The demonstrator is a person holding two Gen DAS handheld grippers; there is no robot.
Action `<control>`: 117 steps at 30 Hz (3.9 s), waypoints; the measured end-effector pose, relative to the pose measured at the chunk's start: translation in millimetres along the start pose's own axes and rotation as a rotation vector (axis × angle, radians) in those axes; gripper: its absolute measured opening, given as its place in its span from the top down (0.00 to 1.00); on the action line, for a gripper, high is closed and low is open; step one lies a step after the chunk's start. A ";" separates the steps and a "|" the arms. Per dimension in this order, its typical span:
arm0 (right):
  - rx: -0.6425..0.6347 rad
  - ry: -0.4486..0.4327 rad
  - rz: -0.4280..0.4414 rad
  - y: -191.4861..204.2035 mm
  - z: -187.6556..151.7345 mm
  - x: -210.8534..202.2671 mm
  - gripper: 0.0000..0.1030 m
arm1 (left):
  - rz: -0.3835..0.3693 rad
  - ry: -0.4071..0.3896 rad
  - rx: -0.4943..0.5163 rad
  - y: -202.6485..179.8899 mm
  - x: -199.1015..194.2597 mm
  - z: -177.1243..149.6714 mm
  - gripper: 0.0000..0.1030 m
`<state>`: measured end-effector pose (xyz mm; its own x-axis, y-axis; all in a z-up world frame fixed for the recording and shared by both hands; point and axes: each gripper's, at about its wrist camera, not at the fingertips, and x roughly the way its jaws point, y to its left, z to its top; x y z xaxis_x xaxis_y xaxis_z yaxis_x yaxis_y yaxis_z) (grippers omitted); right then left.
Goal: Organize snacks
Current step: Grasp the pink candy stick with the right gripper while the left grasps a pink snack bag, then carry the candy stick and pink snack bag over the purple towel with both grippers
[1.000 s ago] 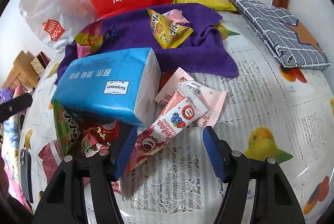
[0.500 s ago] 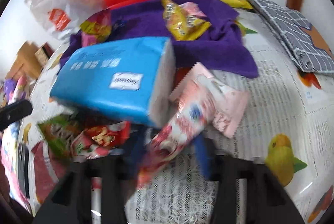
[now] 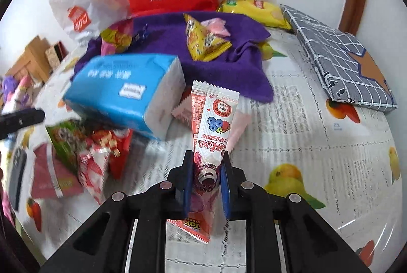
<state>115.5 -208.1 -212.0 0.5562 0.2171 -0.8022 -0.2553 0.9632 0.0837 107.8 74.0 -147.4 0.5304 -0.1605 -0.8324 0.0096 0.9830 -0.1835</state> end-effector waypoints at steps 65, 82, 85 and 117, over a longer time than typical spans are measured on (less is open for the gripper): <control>0.037 -0.198 -0.082 8.5 -5.3 -59.2 0.80 | -0.077 -0.080 0.068 -34.7 -40.1 -12.1 0.49; -0.001 -0.290 -0.045 11.6 122.4 -68.7 0.80 | -0.032 -0.172 0.049 -44.9 -43.0 78.2 0.49; -0.008 -0.302 -0.040 12.5 143.6 -68.1 0.80 | -0.021 -0.185 0.037 -40.6 -42.2 97.2 0.49; -0.017 -0.190 -0.057 10.2 230.4 35.9 0.80 | 0.018 -0.119 0.006 -26.9 38.9 204.6 0.49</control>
<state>315.1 -153.9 -103.7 0.7089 0.1896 -0.6793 -0.2316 0.9724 0.0297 301.7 59.6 -67.9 0.6276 -0.1317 -0.7673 0.0038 0.9861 -0.1662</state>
